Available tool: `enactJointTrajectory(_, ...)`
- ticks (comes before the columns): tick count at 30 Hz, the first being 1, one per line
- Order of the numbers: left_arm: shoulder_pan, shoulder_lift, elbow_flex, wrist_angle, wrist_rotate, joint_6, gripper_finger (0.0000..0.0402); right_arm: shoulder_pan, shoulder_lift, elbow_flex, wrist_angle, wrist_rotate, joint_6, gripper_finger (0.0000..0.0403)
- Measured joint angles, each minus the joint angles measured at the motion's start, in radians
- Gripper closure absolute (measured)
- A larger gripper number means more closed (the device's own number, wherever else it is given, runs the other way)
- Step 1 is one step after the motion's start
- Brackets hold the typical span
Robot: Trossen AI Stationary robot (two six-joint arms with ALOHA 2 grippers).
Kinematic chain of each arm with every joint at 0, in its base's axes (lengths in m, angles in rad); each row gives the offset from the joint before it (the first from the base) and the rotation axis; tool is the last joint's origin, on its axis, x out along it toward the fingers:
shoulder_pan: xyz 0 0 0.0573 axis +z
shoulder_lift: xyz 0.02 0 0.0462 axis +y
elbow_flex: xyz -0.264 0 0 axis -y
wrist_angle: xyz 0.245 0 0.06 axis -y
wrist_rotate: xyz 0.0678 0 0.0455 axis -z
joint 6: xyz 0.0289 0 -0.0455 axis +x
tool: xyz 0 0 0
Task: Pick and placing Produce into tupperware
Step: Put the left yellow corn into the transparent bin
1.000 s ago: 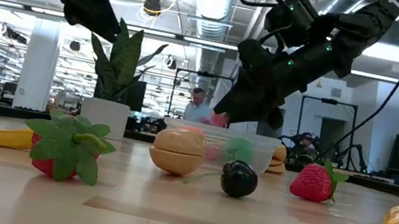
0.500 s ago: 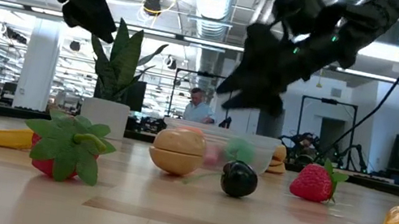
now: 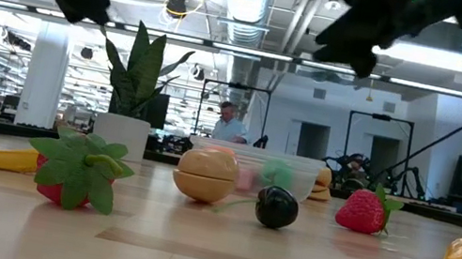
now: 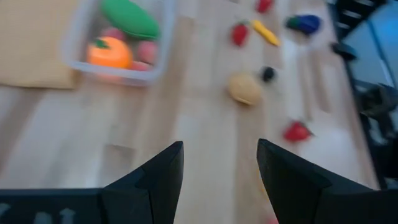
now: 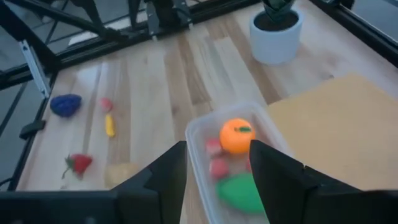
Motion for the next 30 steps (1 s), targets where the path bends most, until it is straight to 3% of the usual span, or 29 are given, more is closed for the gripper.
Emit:
enactJointTrajectory(7,-0.139,0.000,0.000,-0.008,-0.018,-0.092,0.0207,0.004,-0.124,0.000,-0.155,0.005,0.006,0.0250)
enactJointTrajectory(15,-0.217,0.059,0.001,-0.020,-0.086,-0.145,0.0207,0.004,-0.170,0.000,-0.317,0.005,0.012,0.0263)
enactJointTrajectory(24,-0.266,0.267,0.001,0.043,0.072,-0.188,0.0207,0.034,-0.189,0.000,-0.436,0.005,0.007,0.0270)
enactJointTrajectory(30,-0.320,0.349,0.001,0.088,0.118,-0.230,0.0207,0.051,-0.243,0.000,-0.487,0.005,0.001,0.0271)
